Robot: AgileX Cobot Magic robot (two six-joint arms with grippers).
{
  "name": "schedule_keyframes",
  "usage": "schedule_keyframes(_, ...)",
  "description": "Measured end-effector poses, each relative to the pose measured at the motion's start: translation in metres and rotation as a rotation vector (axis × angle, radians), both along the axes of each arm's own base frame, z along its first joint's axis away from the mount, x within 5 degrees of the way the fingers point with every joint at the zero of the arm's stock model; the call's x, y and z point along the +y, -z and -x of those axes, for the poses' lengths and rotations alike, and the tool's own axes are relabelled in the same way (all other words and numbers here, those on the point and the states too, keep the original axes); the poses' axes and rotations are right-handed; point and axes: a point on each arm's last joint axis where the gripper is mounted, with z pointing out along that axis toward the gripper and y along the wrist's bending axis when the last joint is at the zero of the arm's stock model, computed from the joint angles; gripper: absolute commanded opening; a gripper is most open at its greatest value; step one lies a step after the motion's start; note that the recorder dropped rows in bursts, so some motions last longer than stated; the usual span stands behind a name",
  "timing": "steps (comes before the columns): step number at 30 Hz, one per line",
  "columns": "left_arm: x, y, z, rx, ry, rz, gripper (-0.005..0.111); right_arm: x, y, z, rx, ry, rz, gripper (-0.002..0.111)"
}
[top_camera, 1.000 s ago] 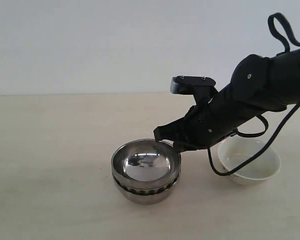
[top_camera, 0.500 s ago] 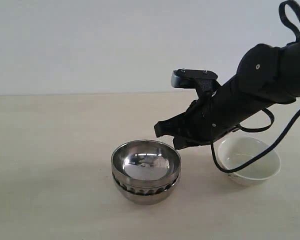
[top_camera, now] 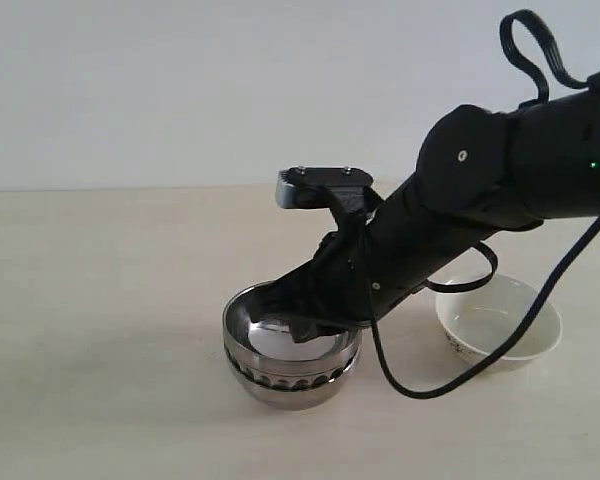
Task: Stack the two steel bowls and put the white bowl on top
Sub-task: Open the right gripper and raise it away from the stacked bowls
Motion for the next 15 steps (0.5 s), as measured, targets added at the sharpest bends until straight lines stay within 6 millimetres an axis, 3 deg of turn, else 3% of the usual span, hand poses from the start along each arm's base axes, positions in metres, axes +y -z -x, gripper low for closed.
schedule_keyframes(5,0.0,0.0,0.0,0.0,0.0,0.0,0.004,0.012,0.0,0.011,0.002,-0.043,-0.003,0.0)
schedule_keyframes(15,0.0,0.0,0.0,0.0,0.0,0.0,0.004,0.012,0.0,0.013,0.02,-0.057,-0.001,0.0)
